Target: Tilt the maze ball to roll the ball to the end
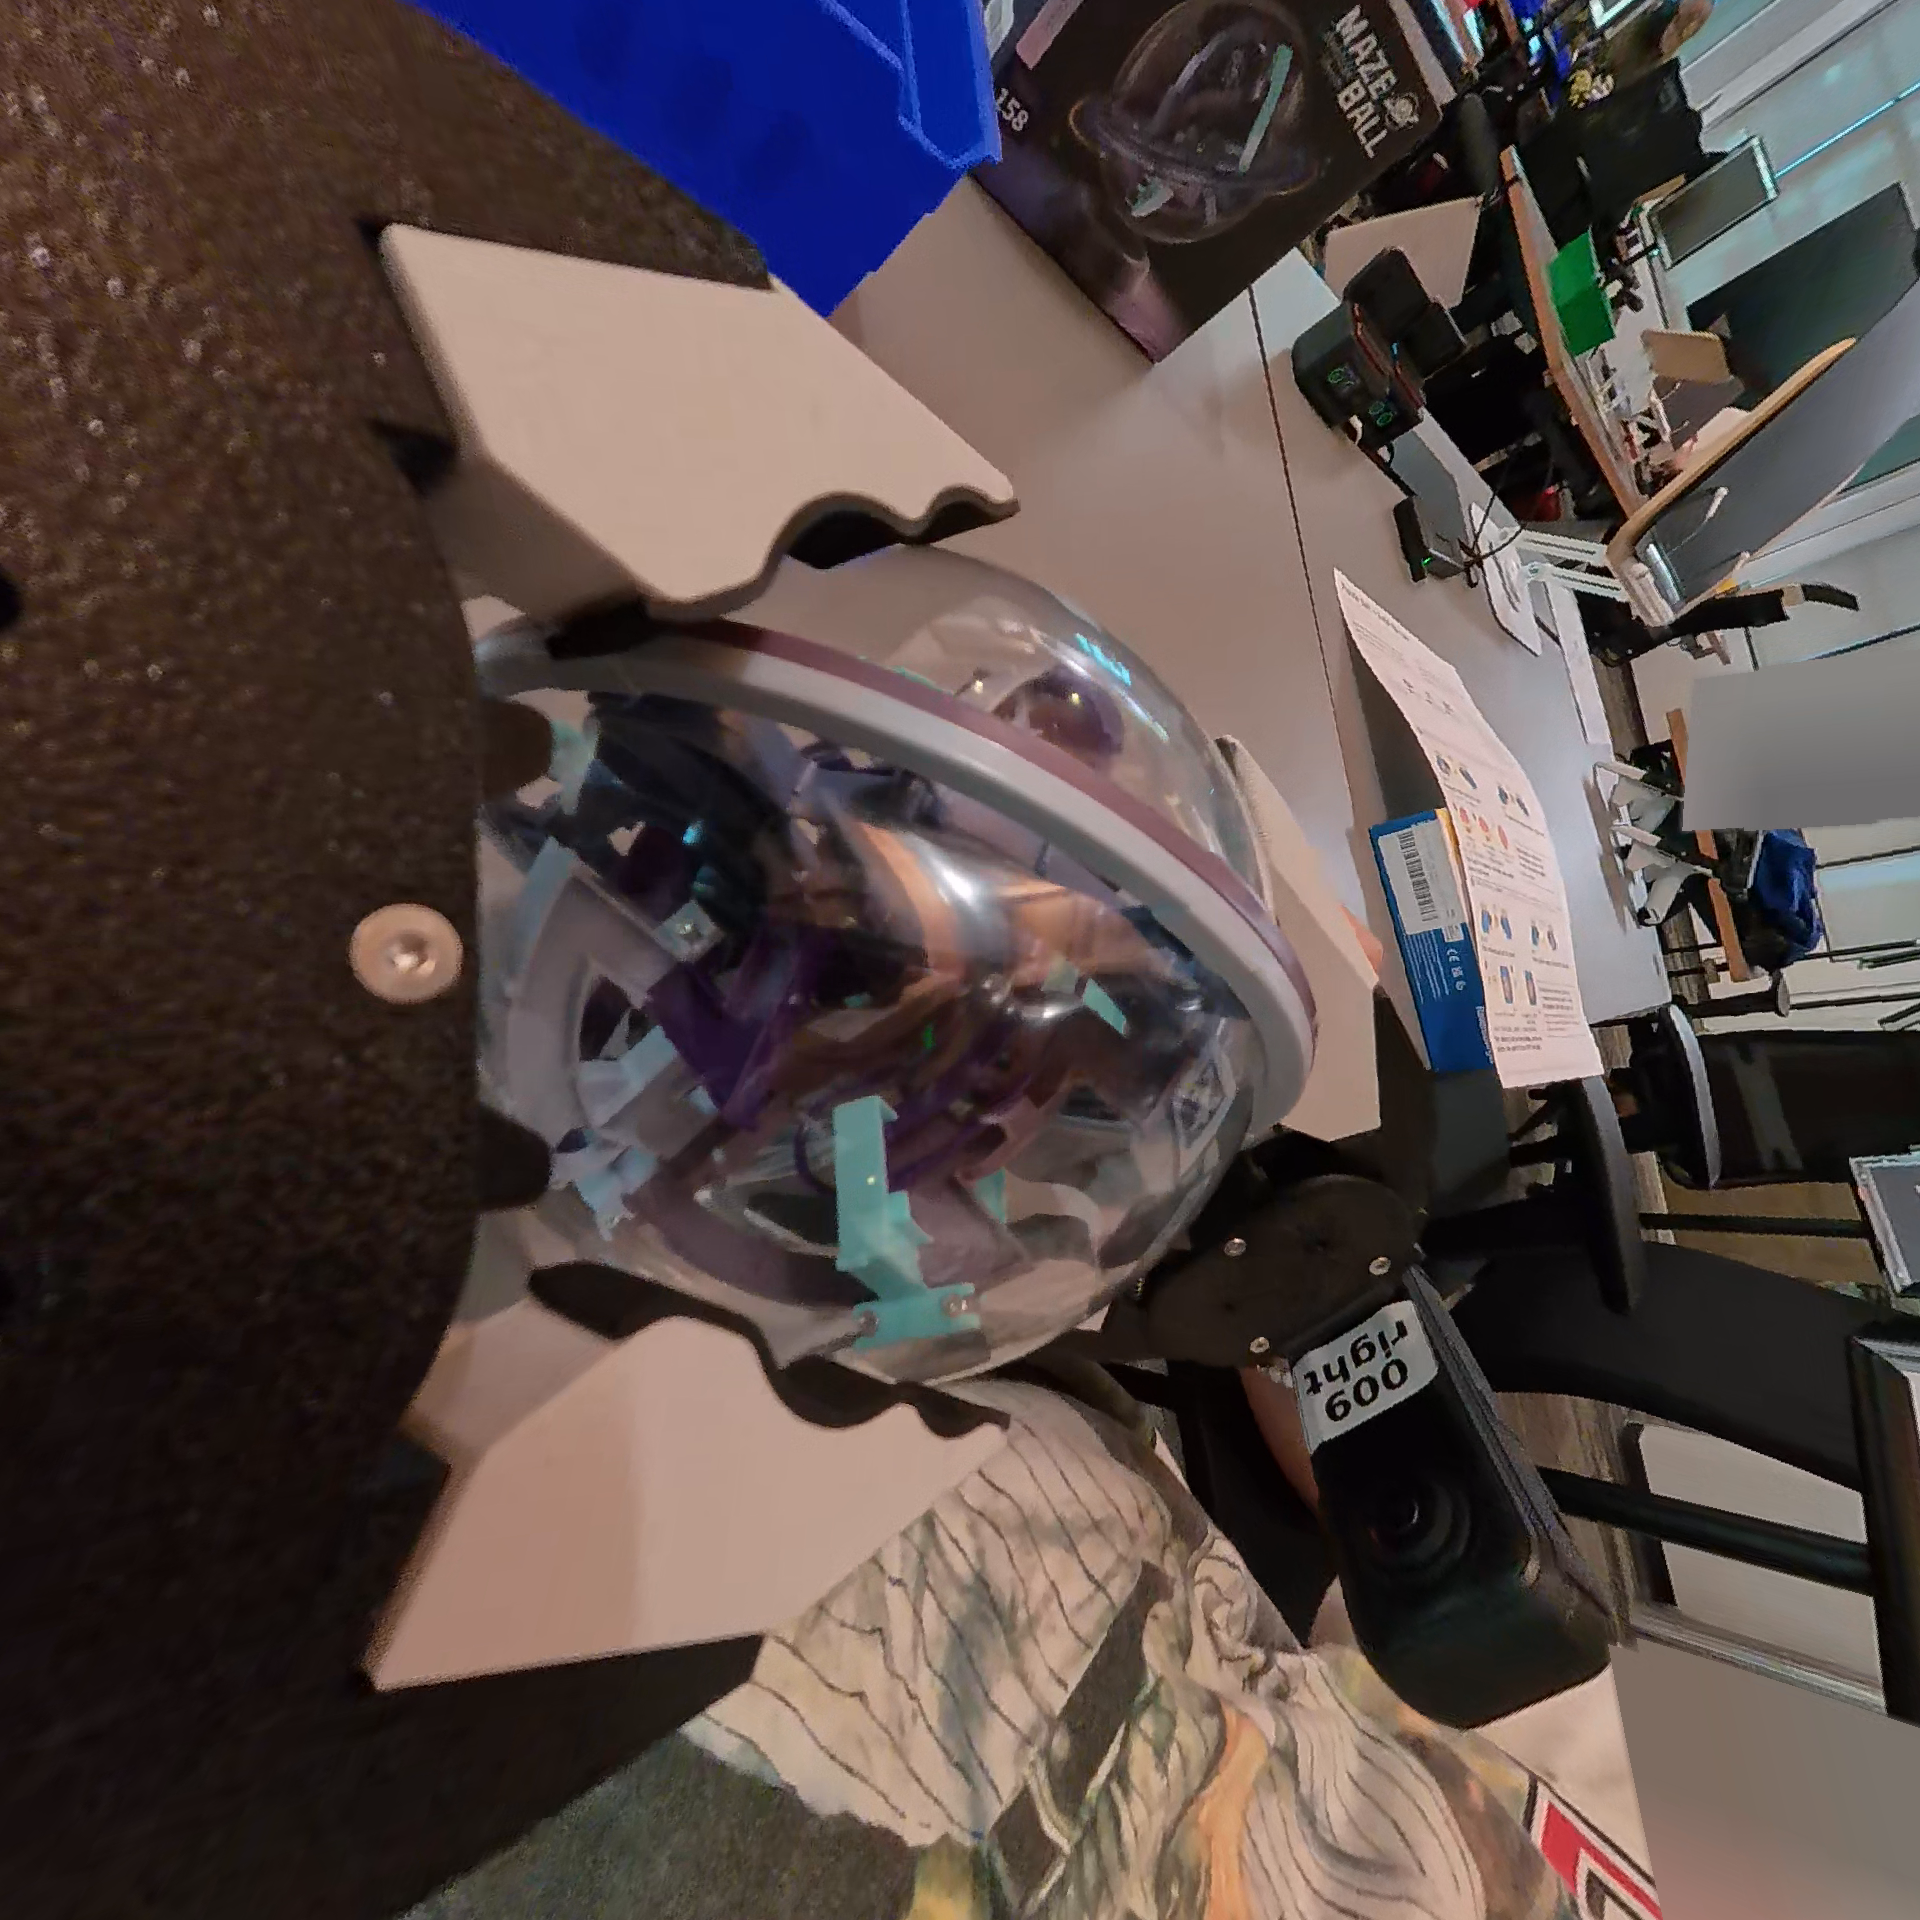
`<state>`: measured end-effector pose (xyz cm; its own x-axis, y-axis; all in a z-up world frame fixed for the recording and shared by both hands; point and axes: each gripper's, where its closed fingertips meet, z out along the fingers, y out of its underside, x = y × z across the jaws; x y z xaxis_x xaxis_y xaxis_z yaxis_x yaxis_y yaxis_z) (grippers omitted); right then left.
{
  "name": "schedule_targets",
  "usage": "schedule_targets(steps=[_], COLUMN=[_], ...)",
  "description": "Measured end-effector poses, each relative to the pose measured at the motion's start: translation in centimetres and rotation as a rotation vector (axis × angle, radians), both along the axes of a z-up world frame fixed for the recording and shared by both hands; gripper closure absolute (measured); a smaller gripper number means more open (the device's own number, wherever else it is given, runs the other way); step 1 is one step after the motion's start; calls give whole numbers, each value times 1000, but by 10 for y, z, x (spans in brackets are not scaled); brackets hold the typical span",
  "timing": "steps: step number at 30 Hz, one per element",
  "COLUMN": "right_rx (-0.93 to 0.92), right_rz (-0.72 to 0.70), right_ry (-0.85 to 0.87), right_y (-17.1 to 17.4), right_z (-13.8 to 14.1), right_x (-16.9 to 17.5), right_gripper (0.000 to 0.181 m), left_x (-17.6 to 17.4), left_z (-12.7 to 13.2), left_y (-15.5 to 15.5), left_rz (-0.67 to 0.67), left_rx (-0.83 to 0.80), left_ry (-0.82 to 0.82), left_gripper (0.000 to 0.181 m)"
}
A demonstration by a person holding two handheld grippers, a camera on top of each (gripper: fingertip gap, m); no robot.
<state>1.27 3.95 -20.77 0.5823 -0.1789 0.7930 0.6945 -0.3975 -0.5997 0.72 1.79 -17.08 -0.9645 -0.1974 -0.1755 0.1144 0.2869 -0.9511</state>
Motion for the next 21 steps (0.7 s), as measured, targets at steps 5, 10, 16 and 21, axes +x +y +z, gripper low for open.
schedule_targets(steps=[5, 10, 16, 21], right_rx=[30, 44, 48, 55], right_rz=[1, -8, -3, -3], right_ry=[50, 98, 114, 112], right_y=[-4, -7, -9, -10], right_z=[0, 0, -1, -1], right_x=[2, 6, 8, 8], right_gripper=[27, 26, 27, 27], left_x=[4, 9, 11, 10], left_z=[1, 0, -1, -1], left_y=[-5, -8, -9, -10], left_rz=[1, 12, 24, 27], left_rx=[3, 41, 65, 71], left_ry=[28, 69, 85, 81], left_gripper=[29, 29, 29, 29])
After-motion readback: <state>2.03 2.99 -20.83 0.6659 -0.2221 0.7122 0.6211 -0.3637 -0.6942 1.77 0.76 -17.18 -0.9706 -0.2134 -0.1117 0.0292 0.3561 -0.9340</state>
